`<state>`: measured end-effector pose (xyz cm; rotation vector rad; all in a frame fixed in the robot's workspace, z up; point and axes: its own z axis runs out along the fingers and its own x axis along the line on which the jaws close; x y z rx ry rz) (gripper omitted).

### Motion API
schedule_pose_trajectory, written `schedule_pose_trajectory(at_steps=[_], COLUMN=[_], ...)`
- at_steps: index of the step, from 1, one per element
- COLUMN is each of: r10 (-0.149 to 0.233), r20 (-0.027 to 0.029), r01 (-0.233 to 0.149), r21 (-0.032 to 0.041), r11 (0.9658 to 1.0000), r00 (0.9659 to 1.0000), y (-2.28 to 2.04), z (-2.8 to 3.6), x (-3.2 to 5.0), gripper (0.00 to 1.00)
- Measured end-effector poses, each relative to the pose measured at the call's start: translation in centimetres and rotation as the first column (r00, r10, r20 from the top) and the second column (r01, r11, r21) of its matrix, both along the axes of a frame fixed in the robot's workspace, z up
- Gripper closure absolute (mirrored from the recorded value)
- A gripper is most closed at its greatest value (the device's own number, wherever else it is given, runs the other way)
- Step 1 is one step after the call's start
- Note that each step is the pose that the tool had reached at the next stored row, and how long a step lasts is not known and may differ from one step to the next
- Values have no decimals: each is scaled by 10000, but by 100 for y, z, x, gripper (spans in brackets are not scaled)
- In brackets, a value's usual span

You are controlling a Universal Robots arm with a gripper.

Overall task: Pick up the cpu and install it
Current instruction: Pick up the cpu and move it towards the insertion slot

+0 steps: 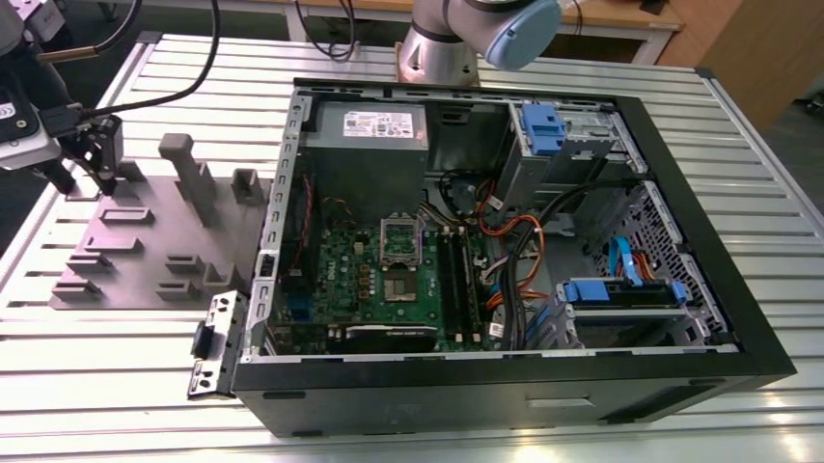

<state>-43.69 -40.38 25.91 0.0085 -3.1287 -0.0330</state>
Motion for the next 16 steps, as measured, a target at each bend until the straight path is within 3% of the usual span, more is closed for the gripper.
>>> schedule_pose_trajectory(at_steps=[16], r10=[0], r20=[1], r01=[0], r21=[0], r11=[10000], r00=[10000], y=[0], z=[97], x=[0], gripper=[53])
